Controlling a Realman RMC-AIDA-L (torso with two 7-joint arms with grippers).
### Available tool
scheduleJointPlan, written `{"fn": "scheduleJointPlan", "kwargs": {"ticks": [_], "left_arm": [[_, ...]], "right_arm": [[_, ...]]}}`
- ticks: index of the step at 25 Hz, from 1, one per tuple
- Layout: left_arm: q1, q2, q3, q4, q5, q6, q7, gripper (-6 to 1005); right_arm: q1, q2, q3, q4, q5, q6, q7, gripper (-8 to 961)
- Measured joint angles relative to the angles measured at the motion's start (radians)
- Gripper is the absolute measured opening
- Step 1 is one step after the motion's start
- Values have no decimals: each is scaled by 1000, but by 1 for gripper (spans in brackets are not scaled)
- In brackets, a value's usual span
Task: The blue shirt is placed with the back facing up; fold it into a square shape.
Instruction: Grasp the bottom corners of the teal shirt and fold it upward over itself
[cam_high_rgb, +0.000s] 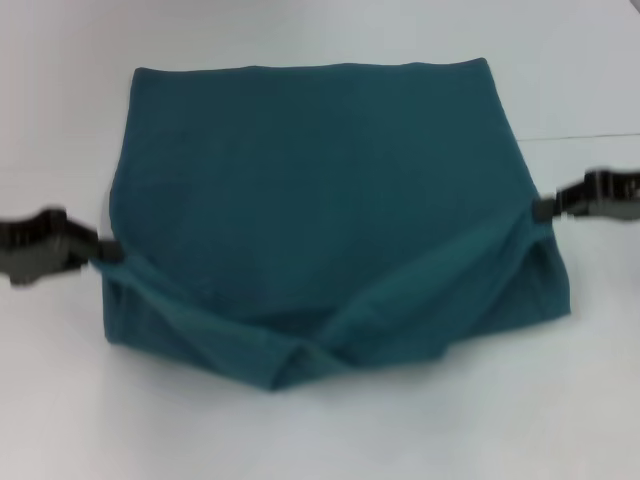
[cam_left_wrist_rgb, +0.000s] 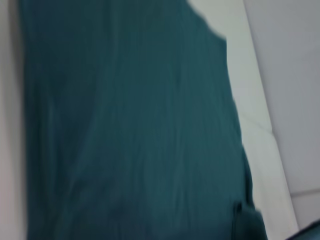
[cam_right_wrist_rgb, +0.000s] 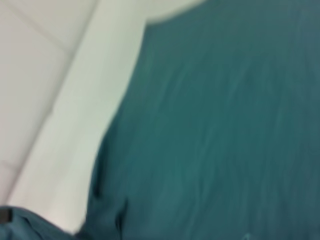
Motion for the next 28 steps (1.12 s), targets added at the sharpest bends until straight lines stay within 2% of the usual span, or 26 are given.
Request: {"fn": "scheduleJointPlan", "kwargs": {"ticks": [3, 5, 8, 13, 17, 20, 23, 28], "left_arm": [[-49, 13, 17, -2, 0, -90, -28, 37], [-73, 12, 45, -14, -2, -168, -41, 37], [-109, 2, 107, -69, -5, -325, -46, 38], [-150, -38, 224, -163, -1, -590, -34, 39], [-156, -72, 302, -185, 2, -735, -34, 40], [-158, -78, 318, -180, 3, -768, -34, 40], [-163, -74, 318, -165, -2, -778, -37, 41], [-186, -69, 318, -158, -3, -819, -39, 42]], "right_arm": [[6, -6, -4, -1, 56, 81, 22, 5], [14, -5, -11, 3, 64, 143, 27, 5], [32, 11, -54, 27, 55, 281, 31, 5], [59, 36, -150, 112, 46, 528, 32, 5], [80, 43, -219, 177, 15, 680, 38, 5], [90, 46, -226, 193, -14, 734, 50, 5], [97, 45, -227, 185, -18, 755, 54, 5], [128, 31, -240, 182, -18, 770, 54, 5]]}}
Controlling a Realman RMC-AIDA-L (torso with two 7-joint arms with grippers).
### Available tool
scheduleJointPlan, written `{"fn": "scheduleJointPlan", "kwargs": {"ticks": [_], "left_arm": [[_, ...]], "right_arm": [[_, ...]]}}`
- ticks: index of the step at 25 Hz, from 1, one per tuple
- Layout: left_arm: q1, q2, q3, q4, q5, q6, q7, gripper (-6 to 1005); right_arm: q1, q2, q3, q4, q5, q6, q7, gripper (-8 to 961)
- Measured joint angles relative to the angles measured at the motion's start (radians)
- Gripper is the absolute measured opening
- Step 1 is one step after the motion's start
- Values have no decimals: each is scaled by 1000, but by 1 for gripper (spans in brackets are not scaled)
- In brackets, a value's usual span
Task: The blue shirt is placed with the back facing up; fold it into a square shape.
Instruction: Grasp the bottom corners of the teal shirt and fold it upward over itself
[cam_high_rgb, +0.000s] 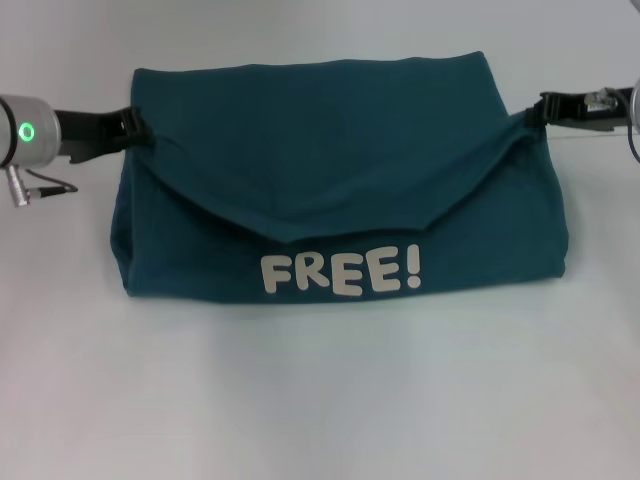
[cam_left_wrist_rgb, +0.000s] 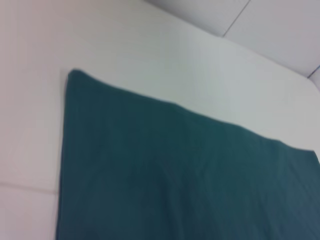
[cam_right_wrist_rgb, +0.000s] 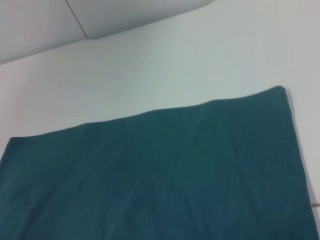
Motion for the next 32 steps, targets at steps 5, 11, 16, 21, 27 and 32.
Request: {"fn": "scheduleJointPlan", "kwargs": {"ticks": [5, 11, 16, 21, 27, 32], "left_arm": [[-15, -6, 1, 3, 7, -40, -1, 43], [-22, -11, 15, -17, 8, -103, 6, 44], [-22, -15, 29, -43, 8, -150, 13, 45], [-22, -23, 53, -55, 8, -186, 28, 46], [-25, -25, 80, -56, 8, -217, 28, 48], [-27, -27, 81, -44, 7, -219, 19, 49]], "right_arm": [[24, 1, -1, 1, 0, 34, 0, 5], [56, 5, -22, 65, -1, 143, -14, 5], [74, 15, -100, 120, -2, 245, -16, 5], [85, 23, -133, 154, -2, 298, -16, 5], [86, 23, -135, 165, -25, 336, -5, 5], [96, 15, -133, 153, -23, 319, -5, 12]]}}
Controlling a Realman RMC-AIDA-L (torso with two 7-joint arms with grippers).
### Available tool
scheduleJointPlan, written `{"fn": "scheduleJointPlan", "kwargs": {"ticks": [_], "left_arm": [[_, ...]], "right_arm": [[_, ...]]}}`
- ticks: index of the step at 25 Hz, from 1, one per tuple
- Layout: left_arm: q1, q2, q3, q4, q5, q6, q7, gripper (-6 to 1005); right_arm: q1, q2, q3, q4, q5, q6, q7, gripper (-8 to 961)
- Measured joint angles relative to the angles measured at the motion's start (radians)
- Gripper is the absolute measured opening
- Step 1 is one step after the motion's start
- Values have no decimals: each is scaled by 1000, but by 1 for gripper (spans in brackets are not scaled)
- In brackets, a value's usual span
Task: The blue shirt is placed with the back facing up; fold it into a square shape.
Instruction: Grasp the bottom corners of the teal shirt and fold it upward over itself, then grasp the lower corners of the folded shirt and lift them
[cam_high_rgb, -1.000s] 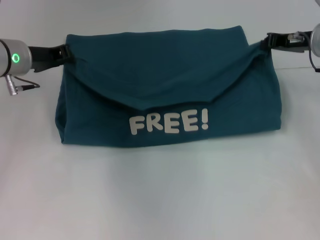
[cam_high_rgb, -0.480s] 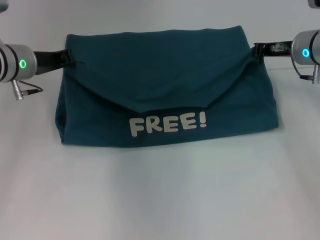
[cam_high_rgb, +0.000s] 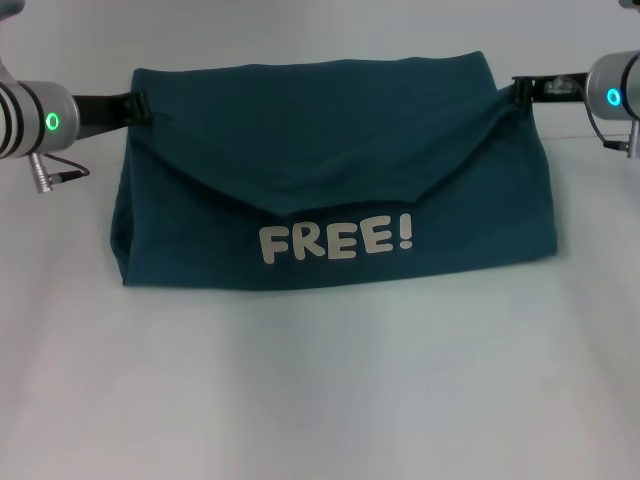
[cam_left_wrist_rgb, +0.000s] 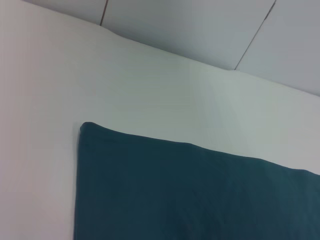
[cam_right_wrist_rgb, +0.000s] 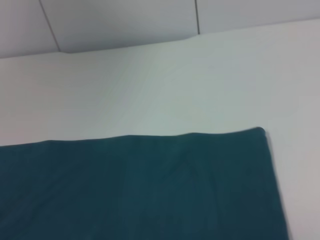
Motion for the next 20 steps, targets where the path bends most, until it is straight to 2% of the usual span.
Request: {"fn": "scheduleJointPlan", "kwargs": {"ticks": [14, 16, 20], "left_arm": [[6, 0, 16, -16, -1, -19, -18, 52], [8, 0, 13, -20, -5, -25, -19, 52], [16, 0, -15, -22, -9, -30, -21, 219]], "right_arm": [[1, 0, -37, 9, -30, -4, -7, 71], [1, 0, -33, 13, -60, 2, 10, 118], [-5, -2, -26, 12, -67, 2, 24, 213]]}}
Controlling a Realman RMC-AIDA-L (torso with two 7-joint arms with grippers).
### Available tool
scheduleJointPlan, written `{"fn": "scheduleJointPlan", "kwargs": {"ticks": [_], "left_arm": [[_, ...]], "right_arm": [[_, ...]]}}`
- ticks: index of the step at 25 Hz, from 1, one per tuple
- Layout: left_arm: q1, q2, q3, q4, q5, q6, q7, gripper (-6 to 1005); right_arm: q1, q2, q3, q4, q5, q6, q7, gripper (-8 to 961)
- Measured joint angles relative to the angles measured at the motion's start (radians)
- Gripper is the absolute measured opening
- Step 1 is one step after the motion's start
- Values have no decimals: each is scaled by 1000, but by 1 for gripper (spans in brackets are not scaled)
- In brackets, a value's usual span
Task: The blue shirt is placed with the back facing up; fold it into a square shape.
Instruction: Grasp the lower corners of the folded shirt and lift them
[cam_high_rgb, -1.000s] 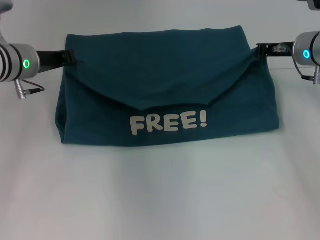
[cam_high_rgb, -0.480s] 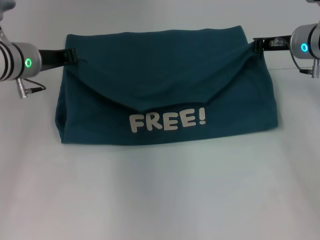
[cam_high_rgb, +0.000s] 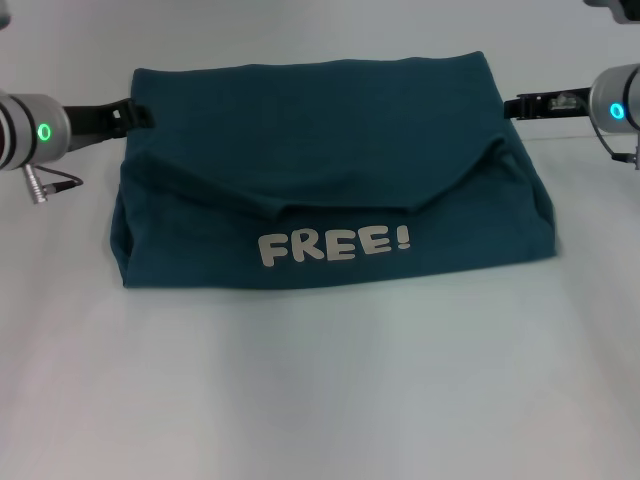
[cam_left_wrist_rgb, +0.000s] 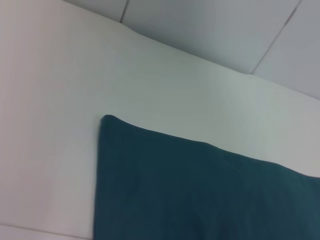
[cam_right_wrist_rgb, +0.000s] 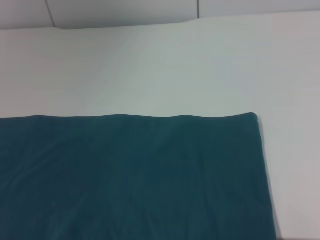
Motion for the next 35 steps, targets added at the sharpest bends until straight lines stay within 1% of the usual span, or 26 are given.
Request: {"fn": "scheduleJointPlan", "kwargs": {"ticks": [2, 3, 4, 5, 6, 8, 10, 11, 12, 13, 15, 16, 18, 20, 25, 31, 35], "left_arm": [[6, 1, -18, 4, 0, 3, -1, 295], [11, 1, -25, 7, -1, 7, -3, 330], [17, 1, -30, 11, -2, 11, -5, 364], [29, 1, -35, 24, -9, 21, -8, 398], [42, -1, -37, 37, -18, 33, -10, 433], [73, -9, -37, 72, -49, 64, -9, 494], [118, -18, -36, 118, -96, 104, -6, 547], [135, -20, -35, 134, -111, 118, -5, 573], [160, -23, -32, 158, -134, 146, -5, 600], [176, -24, -32, 170, -150, 167, -5, 598], [209, -24, -35, 186, -182, 210, -5, 594], [225, -24, -35, 190, -203, 234, -5, 593], [258, -24, -36, 198, -241, 274, -4, 589], [296, -25, -37, 209, -281, 317, -3, 585], [352, -35, -42, 218, -319, 389, 1, 577], [362, -40, -46, 187, -315, 403, 37, 567], [351, -42, -39, 129, -318, 374, 136, 561]], "right_arm": [[-6, -2, 17, -7, 2, -17, 2, 261], [-9, -2, 34, -12, 3, -39, 3, 284], [-19, -2, 71, -29, 5, -90, 3, 308], [-19, -2, 71, -29, 5, -90, 3, 343], [-30, 2, 96, -50, 8, -131, 3, 379], [-65, 18, 131, -104, 27, -210, -1, 449], [-109, 39, 144, -166, 66, -282, -7, 520], [-142, 53, 145, -210, 98, -320, -7, 555], [-171, 65, 146, -248, 131, -350, -8, 676], [-193, 73, 146, -272, 161, -373, -9, 797], [-251, 90, 145, -321, 242, -426, -23, 811], [-269, 93, 145, -327, 273, -451, -33, 818], [-299, 94, 146, -327, 326, -512, -61, 832], [-321, 90, 149, -321, 358, -572, -82, 839], [-360, 88, 185, -311, 421, -675, -153, 839], [-376, 81, 245, -254, 483, -745, -236, 838], [-376, 80, 256, -226, 485, -748, -263, 838]]}}
